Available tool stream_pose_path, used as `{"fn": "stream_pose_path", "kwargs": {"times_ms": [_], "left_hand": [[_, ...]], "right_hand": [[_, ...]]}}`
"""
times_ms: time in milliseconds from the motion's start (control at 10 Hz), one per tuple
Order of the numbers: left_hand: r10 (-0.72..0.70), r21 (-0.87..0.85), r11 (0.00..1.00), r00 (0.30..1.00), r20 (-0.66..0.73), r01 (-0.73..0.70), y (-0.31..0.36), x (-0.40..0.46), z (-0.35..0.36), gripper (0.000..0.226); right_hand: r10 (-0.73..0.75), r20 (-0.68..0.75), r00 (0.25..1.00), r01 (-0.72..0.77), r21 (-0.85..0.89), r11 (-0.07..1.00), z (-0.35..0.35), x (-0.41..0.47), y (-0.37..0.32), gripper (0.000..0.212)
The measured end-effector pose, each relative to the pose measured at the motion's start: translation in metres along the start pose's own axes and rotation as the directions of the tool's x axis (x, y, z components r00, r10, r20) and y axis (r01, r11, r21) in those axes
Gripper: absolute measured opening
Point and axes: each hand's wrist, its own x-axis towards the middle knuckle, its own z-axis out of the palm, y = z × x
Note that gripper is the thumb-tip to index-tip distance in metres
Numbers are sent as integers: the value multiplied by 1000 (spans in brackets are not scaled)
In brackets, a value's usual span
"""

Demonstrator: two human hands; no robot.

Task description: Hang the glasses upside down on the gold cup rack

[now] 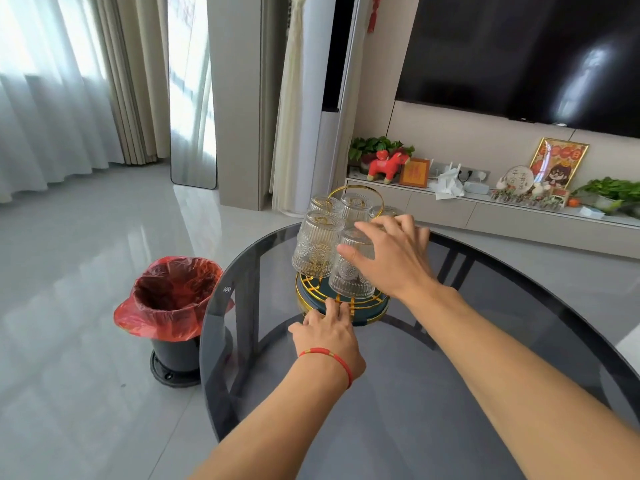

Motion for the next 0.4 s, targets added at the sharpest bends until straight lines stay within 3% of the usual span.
{"fn": "stream_pose_path", "kwargs": {"times_ms": [200, 300, 400], "left_hand": [[-46, -83, 996, 998, -33, 43, 3, -7, 0, 57], [-54, -133, 990, 995, -86, 42, 4, -19, 0, 39], [-90, -270, 963, 969, -228, 26, 6, -33, -1, 29]], "right_hand": [[-27, -199, 980, 59, 158, 986, -18, -61, 19, 49], [-14, -179, 984, 54, 222, 973, -29, -116, 43, 48], [88, -155, 984, -28, 349, 937, -40, -178, 69, 46]]}}
